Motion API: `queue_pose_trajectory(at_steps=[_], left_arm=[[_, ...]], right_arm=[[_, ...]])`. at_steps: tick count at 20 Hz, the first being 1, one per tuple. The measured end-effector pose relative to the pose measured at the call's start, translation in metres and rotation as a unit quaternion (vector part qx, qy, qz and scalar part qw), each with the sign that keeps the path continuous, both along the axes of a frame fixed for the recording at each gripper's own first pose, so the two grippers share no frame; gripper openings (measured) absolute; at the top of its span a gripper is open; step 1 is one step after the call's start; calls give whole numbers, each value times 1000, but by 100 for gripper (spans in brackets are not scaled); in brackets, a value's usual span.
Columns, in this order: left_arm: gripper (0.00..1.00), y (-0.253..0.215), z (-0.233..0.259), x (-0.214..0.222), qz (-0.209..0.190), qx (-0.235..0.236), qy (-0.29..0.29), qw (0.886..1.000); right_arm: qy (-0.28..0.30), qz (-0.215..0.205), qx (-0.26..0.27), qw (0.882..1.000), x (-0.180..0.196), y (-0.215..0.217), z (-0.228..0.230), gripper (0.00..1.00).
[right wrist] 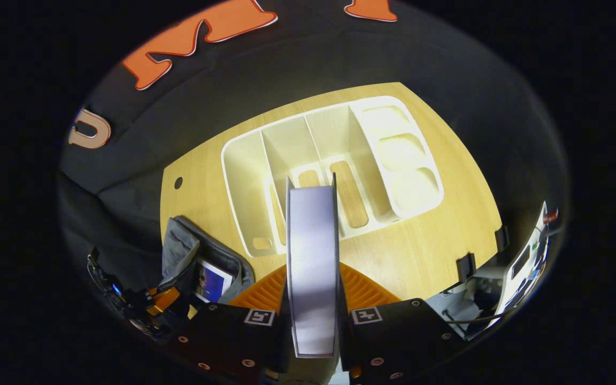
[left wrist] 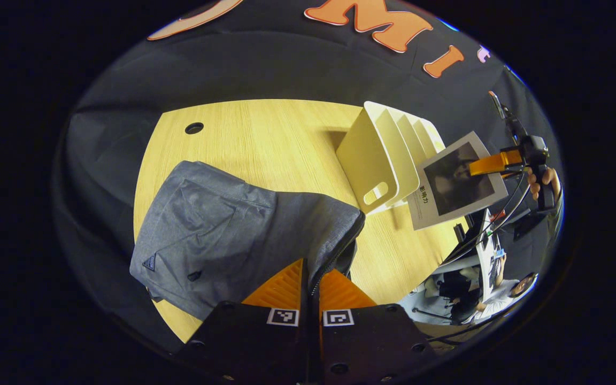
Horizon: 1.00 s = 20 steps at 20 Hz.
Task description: Open the schoolbag, grab two books from the bookshelf and put them into the schoolbag.
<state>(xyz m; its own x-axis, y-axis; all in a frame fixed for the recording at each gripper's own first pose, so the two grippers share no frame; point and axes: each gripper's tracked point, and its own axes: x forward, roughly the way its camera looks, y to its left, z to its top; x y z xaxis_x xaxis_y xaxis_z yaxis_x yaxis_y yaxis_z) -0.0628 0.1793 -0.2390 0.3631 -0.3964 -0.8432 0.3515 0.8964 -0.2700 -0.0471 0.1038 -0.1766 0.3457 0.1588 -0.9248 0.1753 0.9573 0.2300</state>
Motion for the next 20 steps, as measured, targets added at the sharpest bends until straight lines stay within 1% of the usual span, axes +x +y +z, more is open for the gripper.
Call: queue_pose_trajectory(at_steps=[4,9,11,14,20], left_arm=[[2,4,0,0,-27,5,-8,1000],[2,5,7,0,-50,2,-13,999],[3,9,5,-3,-59,0,-11,998],[3,11,5,-3,-72,0,-14,997],[3,10,12,2,-88,2,-21,996]], right_arm=[[-11,-30,23,999,-27,7,4,37],[-22,-72,56,996,-60,17,5,37],[-25,-90,67,993,-73,20,4,37],[-36,-114,105,987,-88,35,9,37],[-58,-125,166,976,-105,70,21,36]])
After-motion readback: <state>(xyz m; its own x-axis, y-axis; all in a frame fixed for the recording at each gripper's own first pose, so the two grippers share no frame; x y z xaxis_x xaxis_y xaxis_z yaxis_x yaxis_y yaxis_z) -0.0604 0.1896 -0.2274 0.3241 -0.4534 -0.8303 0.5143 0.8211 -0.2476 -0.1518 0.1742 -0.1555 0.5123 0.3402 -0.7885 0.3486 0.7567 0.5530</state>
